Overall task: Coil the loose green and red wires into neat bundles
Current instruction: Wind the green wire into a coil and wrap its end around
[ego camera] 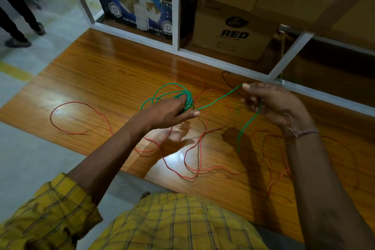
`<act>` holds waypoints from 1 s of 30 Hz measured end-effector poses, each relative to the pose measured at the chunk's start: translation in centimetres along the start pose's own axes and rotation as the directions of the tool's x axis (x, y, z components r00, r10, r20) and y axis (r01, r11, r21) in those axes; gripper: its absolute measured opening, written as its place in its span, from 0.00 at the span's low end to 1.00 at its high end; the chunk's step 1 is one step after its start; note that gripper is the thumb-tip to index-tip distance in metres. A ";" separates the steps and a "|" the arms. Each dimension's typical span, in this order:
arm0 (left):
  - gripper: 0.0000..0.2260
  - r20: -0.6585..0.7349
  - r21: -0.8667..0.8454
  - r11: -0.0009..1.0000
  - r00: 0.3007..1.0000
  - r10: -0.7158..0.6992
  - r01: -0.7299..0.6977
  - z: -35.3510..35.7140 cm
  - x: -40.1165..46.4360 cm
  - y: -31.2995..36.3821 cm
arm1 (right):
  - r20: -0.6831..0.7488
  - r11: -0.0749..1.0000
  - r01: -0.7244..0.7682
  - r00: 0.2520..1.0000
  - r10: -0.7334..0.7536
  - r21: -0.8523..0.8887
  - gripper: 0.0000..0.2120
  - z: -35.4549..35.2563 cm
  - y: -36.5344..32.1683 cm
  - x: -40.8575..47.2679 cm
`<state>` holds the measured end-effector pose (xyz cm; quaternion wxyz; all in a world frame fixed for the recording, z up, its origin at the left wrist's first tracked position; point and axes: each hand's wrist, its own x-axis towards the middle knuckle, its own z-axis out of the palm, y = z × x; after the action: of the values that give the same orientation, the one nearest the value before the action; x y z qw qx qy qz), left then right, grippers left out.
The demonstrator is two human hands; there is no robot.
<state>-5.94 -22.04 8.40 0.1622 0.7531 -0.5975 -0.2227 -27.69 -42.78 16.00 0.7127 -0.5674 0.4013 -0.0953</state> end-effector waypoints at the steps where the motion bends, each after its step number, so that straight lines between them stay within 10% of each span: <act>1: 0.21 -0.001 -0.005 1.000 1.000 -0.009 0.009 0.2 -0.1 -0.2 | 0.040 0.987 -0.023 0.999 0.016 0.157 0.06 0.1 0.1 0.1; 9: 0.16 0.236 -0.321 0.941 0.971 -0.027 0.105 0.7 -0.8 0.9 | 0.142 0.961 0.109 0.979 -0.148 0.253 0.15 1.3 1.8 2.1; 14: 0.18 0.351 -0.859 0.474 0.899 0.263 0.196 -1.1 -2.7 4.2 | -0.019 0.978 0.174 0.985 -0.173 0.114 0.13 1.5 3.3 4.8; 21: 0.26 -0.055 -0.996 -0.082 0.941 0.334 -0.029 -4.4 -1.3 6.5 | 0.008 0.876 0.231 0.968 -0.251 -0.423 0.14 4.5 9.0 5.0; 26: 0.19 -0.177 -0.976 -0.134 0.983 0.045 -0.169 -3.7 1.5 6.3 | 0.234 0.668 0.349 0.937 -0.259 -0.657 0.13 5.7 10.9 1.0; 30: 0.15 -0.223 -0.970 0.135 0.959 -0.174 -0.201 -1.9 3.3 6.4 | 0.358 0.596 0.421 0.905 -0.229 -0.684 0.12 6.6 10.3 -2.3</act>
<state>-9.62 -26.77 12.78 0.7025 0.4766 -0.2793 -0.4487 -27.97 -33.14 8.20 0.4275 -0.8798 0.2071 0.0158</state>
